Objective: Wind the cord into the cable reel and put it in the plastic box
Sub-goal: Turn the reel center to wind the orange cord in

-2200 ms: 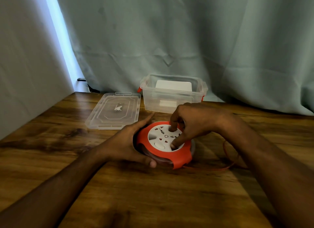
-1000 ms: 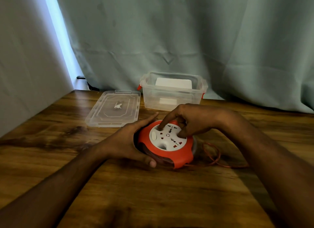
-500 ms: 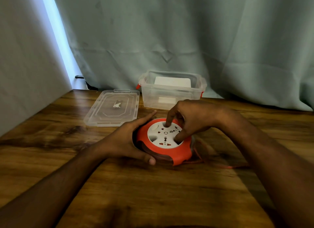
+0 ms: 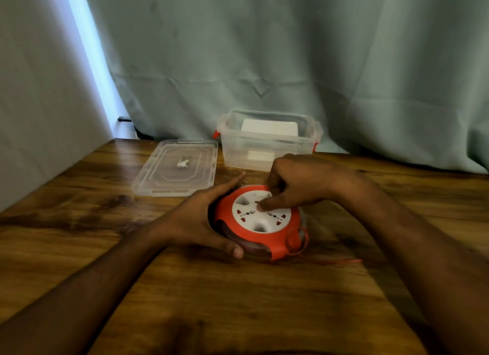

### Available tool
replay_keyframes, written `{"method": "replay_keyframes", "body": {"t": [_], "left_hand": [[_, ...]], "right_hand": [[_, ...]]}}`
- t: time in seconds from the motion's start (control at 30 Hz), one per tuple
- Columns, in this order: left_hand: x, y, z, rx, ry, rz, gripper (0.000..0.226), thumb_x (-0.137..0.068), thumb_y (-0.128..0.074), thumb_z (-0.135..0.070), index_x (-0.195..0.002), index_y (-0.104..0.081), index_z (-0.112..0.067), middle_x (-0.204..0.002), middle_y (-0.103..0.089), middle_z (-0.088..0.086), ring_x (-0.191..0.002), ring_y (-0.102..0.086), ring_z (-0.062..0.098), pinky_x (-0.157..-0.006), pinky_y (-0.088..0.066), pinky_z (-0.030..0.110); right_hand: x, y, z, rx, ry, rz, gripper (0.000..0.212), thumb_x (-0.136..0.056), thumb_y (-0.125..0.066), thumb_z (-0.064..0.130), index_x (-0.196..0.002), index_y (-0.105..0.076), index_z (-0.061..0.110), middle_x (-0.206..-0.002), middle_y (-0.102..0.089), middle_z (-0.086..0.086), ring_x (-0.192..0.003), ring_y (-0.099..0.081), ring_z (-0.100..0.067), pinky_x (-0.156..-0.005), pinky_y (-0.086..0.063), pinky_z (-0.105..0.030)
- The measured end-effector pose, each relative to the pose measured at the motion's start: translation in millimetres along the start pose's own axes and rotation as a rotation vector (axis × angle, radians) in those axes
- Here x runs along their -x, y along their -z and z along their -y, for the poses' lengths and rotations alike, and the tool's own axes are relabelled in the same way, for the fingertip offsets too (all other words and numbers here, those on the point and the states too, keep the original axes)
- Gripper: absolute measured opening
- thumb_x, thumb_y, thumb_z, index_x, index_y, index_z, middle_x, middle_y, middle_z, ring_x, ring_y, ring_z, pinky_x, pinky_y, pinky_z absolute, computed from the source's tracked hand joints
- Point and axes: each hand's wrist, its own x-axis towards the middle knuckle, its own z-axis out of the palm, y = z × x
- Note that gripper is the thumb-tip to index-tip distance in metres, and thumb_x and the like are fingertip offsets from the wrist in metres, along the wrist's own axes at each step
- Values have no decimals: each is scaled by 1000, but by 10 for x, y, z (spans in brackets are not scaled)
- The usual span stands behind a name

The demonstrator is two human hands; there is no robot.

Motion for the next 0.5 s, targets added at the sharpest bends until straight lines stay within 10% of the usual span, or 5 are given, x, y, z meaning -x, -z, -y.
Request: {"method": "replay_keyframes", "body": {"t": [0.17, 0.33, 0.5], "left_hand": [[3, 16, 24, 11, 6, -22, 136, -45, -92, -70, -155, -14, -53, -156, -30, -36, -143, -32, -11, -116, -34, 16], [-13, 48, 70, 28, 39, -38, 142, -45, -94, -67, -160, -15, -43, -157, -31, -34, -143, -32, -11, -113, -34, 13], [-18, 32, 86, 30, 48, -39, 142, -45, -94, -68, -160, -15, -44, -147, -32, -46, -138, -34, -17, -109, -34, 7]], "right_hand": [[179, 238, -83, -375, 46, 241, 9, -88, -79, 30, -84, -78, 22, -76, -76, 10, -65, -72, -15, -60, -54, -33], [270, 334, 40, -420, 20, 510, 23, -86, -81, 29, -107, -74, 24, -90, -80, 3, -85, -78, -19, -60, -54, -22], [215, 280, 87, -223, -203, 400, 11, -89, -72, 14, -99, -73, 19, -70, -77, 5, -59, -75, -16, -47, -53, -22]]}}
